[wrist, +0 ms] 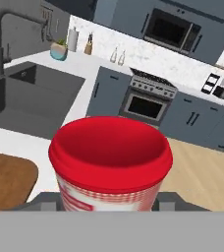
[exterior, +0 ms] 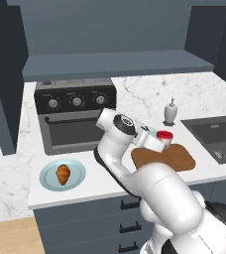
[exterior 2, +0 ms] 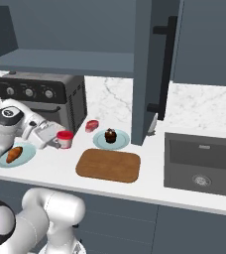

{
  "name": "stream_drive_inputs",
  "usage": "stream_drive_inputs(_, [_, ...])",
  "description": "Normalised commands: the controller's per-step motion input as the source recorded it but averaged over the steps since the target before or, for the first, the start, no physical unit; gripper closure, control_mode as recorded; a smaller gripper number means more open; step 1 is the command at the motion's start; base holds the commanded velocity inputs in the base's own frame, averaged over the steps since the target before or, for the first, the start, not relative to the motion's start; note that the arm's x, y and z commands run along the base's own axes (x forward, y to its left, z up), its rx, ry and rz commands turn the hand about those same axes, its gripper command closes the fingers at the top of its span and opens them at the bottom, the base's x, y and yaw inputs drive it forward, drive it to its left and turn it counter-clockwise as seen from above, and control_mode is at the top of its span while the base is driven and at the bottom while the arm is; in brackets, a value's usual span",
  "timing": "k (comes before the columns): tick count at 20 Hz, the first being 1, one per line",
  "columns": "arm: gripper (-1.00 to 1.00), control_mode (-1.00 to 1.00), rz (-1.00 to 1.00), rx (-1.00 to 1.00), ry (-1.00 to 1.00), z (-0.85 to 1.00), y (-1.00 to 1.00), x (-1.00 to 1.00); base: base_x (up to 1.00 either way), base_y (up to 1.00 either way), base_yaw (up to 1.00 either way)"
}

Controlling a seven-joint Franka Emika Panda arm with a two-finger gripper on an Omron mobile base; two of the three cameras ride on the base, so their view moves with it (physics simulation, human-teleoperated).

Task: From the different types of pastries on the counter, select a croissant and place it on the cutting board. Then retrieve a jar of jam from the cabinet and place it alongside the croissant on the cutting board.

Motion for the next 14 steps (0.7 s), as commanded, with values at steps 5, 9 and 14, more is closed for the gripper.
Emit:
stream_drive_inputs(5, [1.0, -1.0, -0.01, 0.0, -0.36, -0.16, 0.0, -0.11, 0.0, 0.0, 0.0])
stream_drive_inputs(9, [1.0, -1.0, 0.0, 0.0, -0.17, -0.52, -0.01, -0.04, 0.0, 0.0, 0.0])
stream_drive_inputs(14, [1.0, -1.0, 0.0, 0.0, -0.11, -0.51, -0.09, 0.02, 0.0, 0.0, 0.0])
